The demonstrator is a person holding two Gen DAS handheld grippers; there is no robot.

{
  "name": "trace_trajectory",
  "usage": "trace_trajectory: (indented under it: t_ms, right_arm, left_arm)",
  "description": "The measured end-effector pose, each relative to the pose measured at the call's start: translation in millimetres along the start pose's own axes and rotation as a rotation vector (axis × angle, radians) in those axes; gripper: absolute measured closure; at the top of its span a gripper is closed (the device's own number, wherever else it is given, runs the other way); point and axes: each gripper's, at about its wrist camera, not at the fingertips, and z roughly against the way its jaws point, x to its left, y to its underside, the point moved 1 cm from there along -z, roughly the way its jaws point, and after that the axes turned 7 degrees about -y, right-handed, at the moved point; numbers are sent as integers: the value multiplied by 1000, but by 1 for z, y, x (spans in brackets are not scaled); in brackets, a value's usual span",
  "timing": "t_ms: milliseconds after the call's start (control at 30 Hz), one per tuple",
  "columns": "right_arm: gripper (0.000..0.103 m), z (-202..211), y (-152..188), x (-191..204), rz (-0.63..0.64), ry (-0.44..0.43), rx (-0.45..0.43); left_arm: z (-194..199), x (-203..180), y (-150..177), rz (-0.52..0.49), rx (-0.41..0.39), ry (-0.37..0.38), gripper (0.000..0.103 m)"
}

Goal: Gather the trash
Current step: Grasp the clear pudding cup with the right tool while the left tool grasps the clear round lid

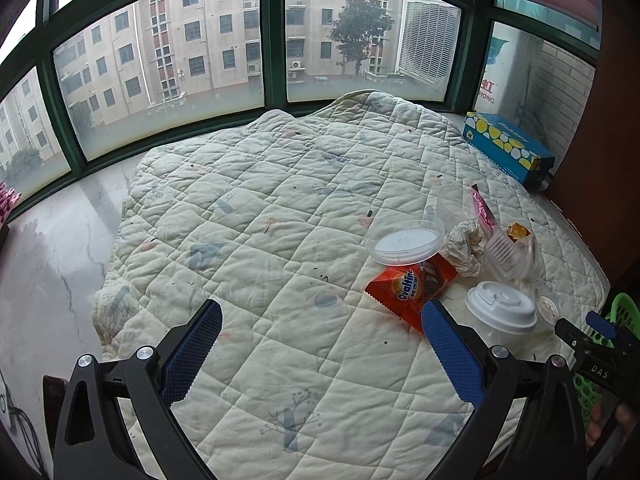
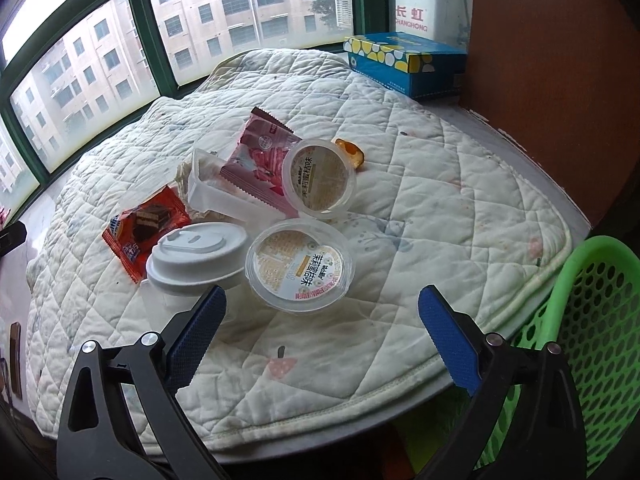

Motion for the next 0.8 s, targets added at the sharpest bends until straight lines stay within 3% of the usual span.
trace_trajectory:
  t_ms: [300,533,800]
  right_arm:
    - [11,-22,-4,-3,37,-28,51]
    - [13,-37,-9,0,73,-30,71]
    - [32,-42,-12,4,95,-66,76]
  left_arm:
    - [-15,-10,-3,-27,19,20,6]
    - [-24,-25,-13,-94,10,79,6]
    - [-44,-50,-24,-209,17,145,8]
